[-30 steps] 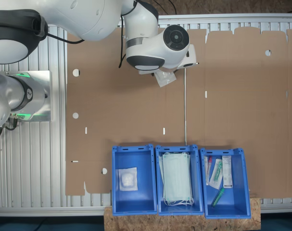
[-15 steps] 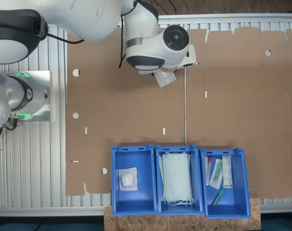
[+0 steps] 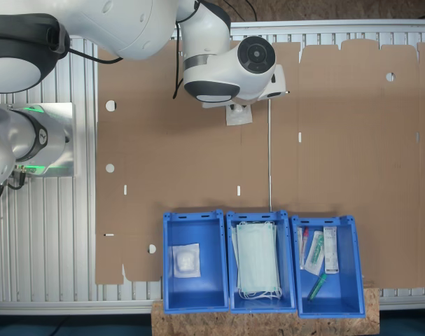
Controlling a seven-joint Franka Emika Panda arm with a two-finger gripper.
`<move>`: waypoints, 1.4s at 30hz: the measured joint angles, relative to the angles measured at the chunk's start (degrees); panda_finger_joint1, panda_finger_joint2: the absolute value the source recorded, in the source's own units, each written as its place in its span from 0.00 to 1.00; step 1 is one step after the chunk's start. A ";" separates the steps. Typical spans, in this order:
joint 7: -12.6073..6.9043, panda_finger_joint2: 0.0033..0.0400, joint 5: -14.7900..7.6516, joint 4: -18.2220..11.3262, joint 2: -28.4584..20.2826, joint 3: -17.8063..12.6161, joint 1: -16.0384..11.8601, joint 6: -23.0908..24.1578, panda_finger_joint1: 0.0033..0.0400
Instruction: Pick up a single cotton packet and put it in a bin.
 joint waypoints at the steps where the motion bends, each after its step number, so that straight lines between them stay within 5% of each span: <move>1: 0.00 0.39 0.00 0.03 -0.01 0.00 0.00 0.01 0.39; 4: 0.00 0.39 0.00 0.12 -0.08 0.00 0.00 0.01 0.39; 5: 0.00 0.12 0.00 0.15 -0.10 0.00 0.00 0.01 0.12; 13: 0.00 0.12 0.00 0.26 -0.12 0.00 0.00 0.01 0.12; 14: 0.00 0.02 0.00 0.26 -0.12 0.00 0.00 0.01 0.02; 42: 0.00 0.02 0.00 0.20 -2.36 -0.30 0.01 -2.97 0.02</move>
